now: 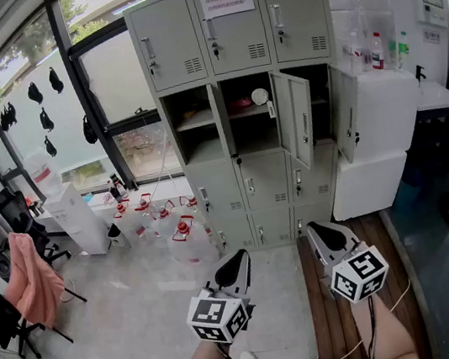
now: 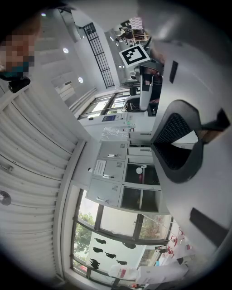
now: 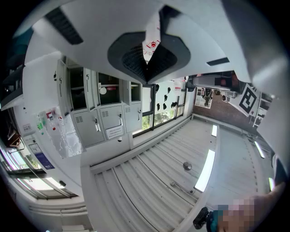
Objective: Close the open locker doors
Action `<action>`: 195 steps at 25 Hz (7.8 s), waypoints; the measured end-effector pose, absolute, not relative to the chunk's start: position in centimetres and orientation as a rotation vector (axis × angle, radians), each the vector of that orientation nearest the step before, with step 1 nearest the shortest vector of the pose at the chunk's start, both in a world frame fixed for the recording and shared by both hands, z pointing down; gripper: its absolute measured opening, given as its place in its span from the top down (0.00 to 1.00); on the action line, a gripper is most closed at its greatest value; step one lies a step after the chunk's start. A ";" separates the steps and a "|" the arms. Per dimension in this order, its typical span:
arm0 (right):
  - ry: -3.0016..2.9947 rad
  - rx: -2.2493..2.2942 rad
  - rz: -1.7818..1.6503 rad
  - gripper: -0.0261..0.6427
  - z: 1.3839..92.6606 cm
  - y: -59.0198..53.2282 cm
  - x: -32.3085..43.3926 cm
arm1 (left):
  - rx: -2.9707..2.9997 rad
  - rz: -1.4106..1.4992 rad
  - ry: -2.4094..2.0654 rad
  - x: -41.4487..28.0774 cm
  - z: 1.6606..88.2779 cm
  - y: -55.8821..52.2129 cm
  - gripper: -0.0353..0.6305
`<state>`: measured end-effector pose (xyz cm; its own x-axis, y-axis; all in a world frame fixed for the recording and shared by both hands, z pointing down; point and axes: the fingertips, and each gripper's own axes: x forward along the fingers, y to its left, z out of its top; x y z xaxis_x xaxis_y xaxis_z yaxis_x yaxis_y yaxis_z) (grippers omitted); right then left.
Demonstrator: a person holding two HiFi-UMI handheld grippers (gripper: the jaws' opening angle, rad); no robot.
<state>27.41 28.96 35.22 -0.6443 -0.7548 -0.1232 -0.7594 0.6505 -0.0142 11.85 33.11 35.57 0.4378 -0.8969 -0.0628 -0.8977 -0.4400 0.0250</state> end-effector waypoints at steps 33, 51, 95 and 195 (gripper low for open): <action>2.655 -1.315 -0.046 0.50 35.3 17.0 16.0 | -2.726 0.138 1.604 -0.4 36.3 19.6 0.47; 2.624 -1.438 -0.022 0.51 35.4 10.4 9.1 | -2.810 0.122 1.496 -7.0 37.6 12.3 0.47; 2.811 -1.063 -0.105 0.51 35.9 -22.5 15.9 | -2.557 0.157 1.829 1.4 36.4 -18.1 0.47; 2.785 -1.072 -0.138 0.57 36.1 -38.3 -13.8 | -2.515 0.103 1.869 -27.6 37.8 -36.4 0.72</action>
